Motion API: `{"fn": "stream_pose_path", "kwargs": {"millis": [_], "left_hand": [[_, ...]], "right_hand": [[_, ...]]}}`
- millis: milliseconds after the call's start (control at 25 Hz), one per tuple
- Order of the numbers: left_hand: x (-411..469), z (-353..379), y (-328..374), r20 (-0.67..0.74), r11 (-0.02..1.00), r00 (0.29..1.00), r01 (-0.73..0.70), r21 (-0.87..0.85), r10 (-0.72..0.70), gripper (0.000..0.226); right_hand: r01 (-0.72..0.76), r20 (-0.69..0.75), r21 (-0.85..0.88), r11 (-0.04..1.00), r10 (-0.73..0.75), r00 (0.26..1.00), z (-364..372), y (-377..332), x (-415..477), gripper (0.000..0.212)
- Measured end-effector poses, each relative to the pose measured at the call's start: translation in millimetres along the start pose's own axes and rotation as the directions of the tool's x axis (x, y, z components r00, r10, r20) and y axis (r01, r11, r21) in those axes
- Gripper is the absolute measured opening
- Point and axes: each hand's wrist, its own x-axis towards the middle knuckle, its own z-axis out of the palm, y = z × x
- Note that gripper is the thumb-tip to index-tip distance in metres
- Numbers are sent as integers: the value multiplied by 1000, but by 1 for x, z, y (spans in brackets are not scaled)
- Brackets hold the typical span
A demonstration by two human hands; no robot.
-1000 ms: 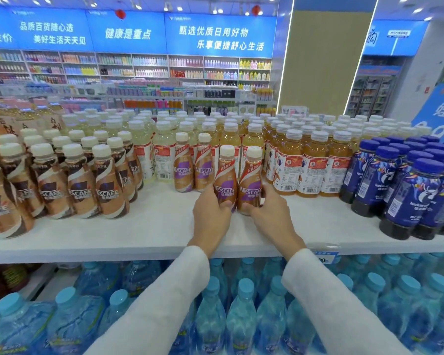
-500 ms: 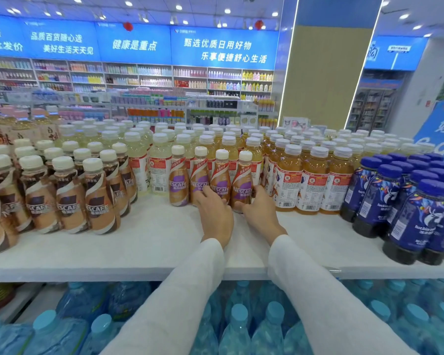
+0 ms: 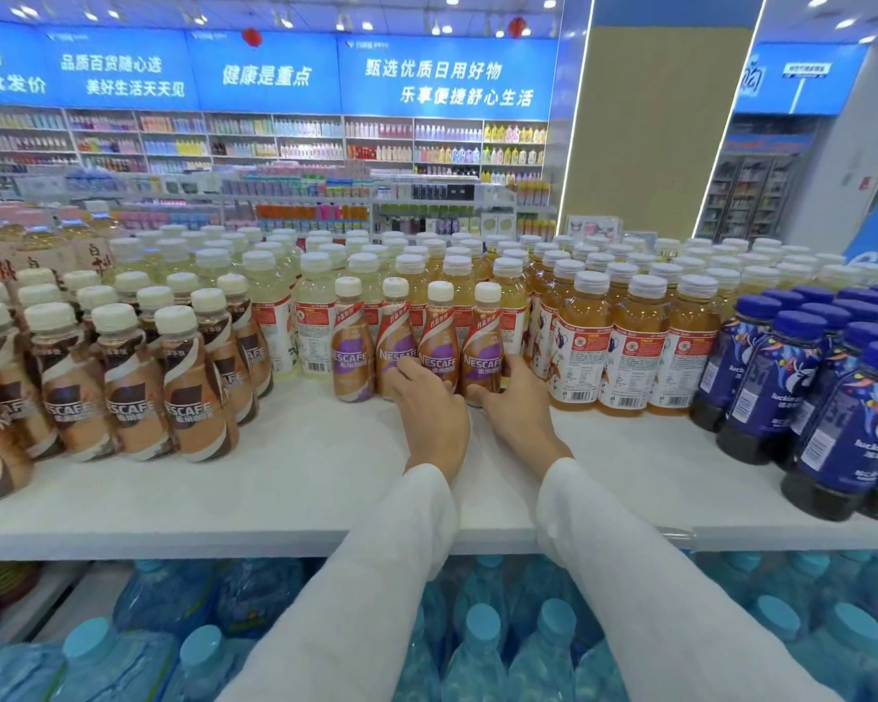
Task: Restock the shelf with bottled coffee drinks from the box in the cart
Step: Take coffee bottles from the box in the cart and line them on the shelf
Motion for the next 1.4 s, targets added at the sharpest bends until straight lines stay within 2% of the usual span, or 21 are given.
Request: {"fn": "stream_pose_path", "kwargs": {"millis": [720,880,1000,1120,1240,1400], "left_hand": [[6,4,-4,-5,995,999,54,-79,-54,44],[-1,-4,-3,21,996,998,61,-62,-60,45],[-16,-24,-5,77,998,997,35,-48,-31,45],[-38,-55,-11,158,998,987,-1,58,-8,49],[-73,-93,-25,130,992,992,-12,125,-4,43],[-140,-144,-47,80,998,996,-44,49,40,33]], "right_hand": [[60,-13,9,998,-59,998,7,9,-3,60],[46,54,41,998,-48,997,-1,2,-12,62],[34,99,23,999,-36,994,-18,-2,-33,51],[44,141,-73,996,-33,989,-40,-2,-65,48],[62,170,-76,995,-49,984,-57,-1,-105,47],[131,198,15,991,-132,971,-62,2,-165,41]]}}
